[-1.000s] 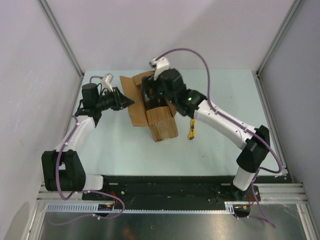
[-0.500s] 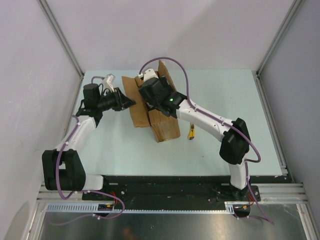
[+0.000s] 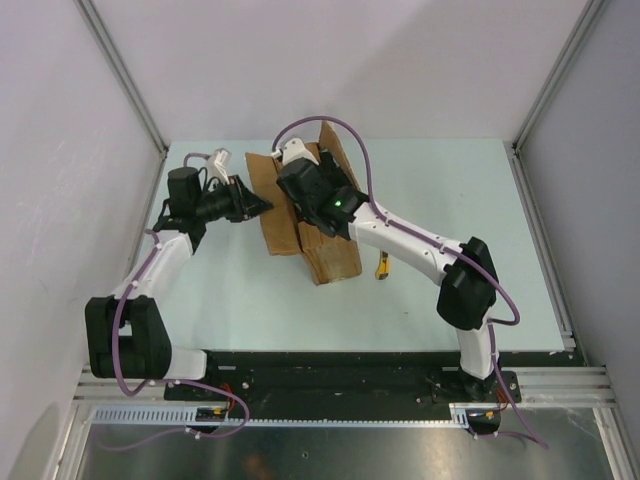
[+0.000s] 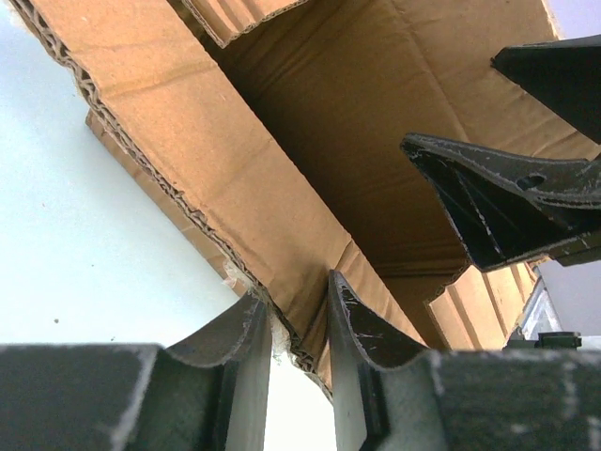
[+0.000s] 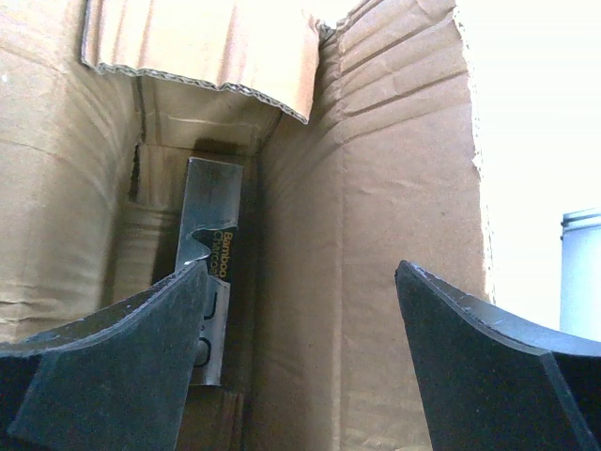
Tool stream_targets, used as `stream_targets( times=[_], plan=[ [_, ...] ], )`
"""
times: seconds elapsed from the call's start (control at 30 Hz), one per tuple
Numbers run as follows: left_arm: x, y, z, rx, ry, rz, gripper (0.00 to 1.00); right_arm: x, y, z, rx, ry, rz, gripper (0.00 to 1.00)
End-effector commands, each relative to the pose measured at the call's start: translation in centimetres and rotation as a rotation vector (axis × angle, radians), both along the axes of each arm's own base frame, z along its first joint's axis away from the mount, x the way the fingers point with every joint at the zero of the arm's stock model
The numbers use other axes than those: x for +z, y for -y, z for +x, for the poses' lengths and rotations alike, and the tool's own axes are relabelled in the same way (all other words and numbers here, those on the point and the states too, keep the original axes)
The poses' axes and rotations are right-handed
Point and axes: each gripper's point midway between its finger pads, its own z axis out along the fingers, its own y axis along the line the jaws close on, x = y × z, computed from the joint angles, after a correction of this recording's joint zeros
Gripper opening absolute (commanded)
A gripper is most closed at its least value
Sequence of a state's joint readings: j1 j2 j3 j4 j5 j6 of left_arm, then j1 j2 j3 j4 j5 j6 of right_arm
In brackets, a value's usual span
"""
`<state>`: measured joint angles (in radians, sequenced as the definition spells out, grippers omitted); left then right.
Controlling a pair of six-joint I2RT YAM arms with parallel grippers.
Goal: Unpack the express box
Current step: Open the express box at the center of the board.
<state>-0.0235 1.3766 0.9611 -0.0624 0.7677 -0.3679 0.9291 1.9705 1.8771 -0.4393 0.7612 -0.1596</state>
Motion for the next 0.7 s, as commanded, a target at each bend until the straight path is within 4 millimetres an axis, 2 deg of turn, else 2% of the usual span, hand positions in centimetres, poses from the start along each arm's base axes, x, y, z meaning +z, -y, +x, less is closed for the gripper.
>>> stream_targets(
  times=[0.0, 0.23, 0.4, 0.5, 0.63, 0.67],
  plan=[
    [-6.8, 0.1, -3.2, -0.021, -0.236, 0.062, 0.00, 1.2, 3.1, 1.4, -0.125, 0.030, -0.010, 0.86],
    [-6.9, 0.1, -3.2, -0.025, -0.241, 0.060, 0.00, -3.3, 4.7, 2.2, -0.162, -0.085, -0.006, 0.84],
    [-7.0, 0.1, -3.3, -0.027, -0.243, 0.059, 0.00, -6.5, 4.5, 1.9, -0.140, -0.194, 0.057, 0.81],
    [-6.8, 0.2, -3.3, -0.030, -0.240, 0.056, 0.00, -8.0, 4.6, 1.8, -0.133, -0.257, 0.100, 0.75],
    [-6.8, 0.3, -3.3, -0.034, -0.242, 0.054, 0.00, -9.5, 4.3, 1.7, -0.110, -0.326, 0.153, 0.58],
    [-6.9, 0.3, -3.3, -0.036, -0.244, 0.053, 0.00, -10.2, 4.3, 1.6, -0.104, -0.360, 0.171, 0.57]
  ],
)
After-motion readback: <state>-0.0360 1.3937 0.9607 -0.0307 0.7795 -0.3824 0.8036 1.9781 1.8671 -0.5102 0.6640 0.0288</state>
